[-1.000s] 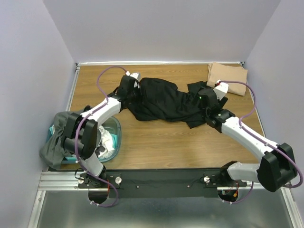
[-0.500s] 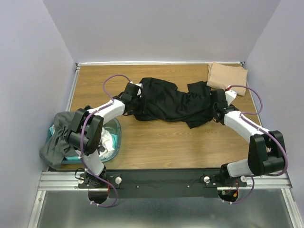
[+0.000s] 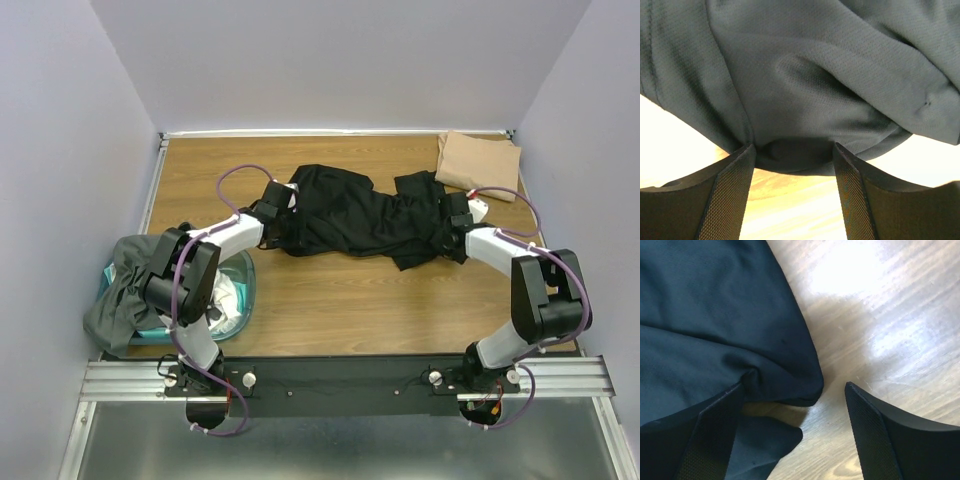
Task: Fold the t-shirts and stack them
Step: Flatten the tshirt out
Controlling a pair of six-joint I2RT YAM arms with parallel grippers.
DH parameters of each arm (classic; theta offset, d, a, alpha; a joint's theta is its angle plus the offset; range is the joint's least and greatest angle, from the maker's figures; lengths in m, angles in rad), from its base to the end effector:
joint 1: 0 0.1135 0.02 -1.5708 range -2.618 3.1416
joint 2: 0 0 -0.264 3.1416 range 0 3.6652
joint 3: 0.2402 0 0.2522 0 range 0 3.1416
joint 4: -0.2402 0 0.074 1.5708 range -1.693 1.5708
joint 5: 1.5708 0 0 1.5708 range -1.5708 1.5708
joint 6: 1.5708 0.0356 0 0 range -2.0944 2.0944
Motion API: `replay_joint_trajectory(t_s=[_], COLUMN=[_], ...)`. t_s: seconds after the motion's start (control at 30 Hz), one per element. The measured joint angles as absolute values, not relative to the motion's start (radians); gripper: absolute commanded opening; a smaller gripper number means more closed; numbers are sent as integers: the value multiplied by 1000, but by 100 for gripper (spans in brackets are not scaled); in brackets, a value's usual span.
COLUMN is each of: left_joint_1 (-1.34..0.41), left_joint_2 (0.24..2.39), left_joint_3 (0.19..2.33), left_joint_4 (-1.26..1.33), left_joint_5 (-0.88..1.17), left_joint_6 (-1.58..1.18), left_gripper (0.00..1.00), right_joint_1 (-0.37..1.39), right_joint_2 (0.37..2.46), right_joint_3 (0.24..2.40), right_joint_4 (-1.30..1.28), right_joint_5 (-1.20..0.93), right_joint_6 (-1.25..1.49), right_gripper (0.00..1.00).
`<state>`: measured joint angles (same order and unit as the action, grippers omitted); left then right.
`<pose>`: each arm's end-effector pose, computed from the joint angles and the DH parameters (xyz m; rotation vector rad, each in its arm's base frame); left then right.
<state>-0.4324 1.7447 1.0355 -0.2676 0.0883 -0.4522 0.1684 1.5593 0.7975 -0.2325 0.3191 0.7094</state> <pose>0.3182 -0.1503 0.1688 0.0095 2.6063 -0.4455 0.2921 0.0383 0.1614 0.7797 2.3671 -0.0490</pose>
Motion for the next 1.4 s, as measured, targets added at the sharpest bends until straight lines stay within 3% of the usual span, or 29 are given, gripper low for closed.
replay_joint_trajectory(t_s=[0.13, 0.2, 0.27, 0.33, 0.43, 0.73, 0.9, 1.13, 1.4], left_joint_1=[-432, -432, -432, -432, -432, -412, -389, -303, -274], left_joint_2=[1759, 1770, 1782, 1790, 1797, 1766, 1624, 1444, 1288], left_joint_3=[1036, 1036, 1036, 1040, 1058, 1311, 1452, 1501, 1482], left_joint_4=[-236, -221, -206, -199, -205, -321, -368, -397, -351], left_joint_5=[97, 101, 106, 113, 115, 32, -103, -232, -195], left_joint_6=[-462, -470, -476, -479, -480, -450, -408, -368, -336], left_gripper=[41, 21, 4, 0, 0, 0, 0, 0, 0], right_joint_1=[168, 168, 167, 163, 156, 137, 137, 136, 136], right_joint_2=[1586, 1598, 1608, 1619, 1625, 1485, 1346, 1198, 1129], right_joint_3=[820, 829, 835, 848, 866, 1000, 1130, 1247, 1324], right_joint_4=[-231, -229, -227, -228, -231, -284, -309, -323, -335], right_joint_5=[315, 314, 314, 311, 305, 327, 410, 554, 628], right_joint_6=[701, 694, 686, 681, 662, 611, 550, 477, 425], right_gripper=[69, 60, 38, 16, 5, 4, 4, 3, 3])
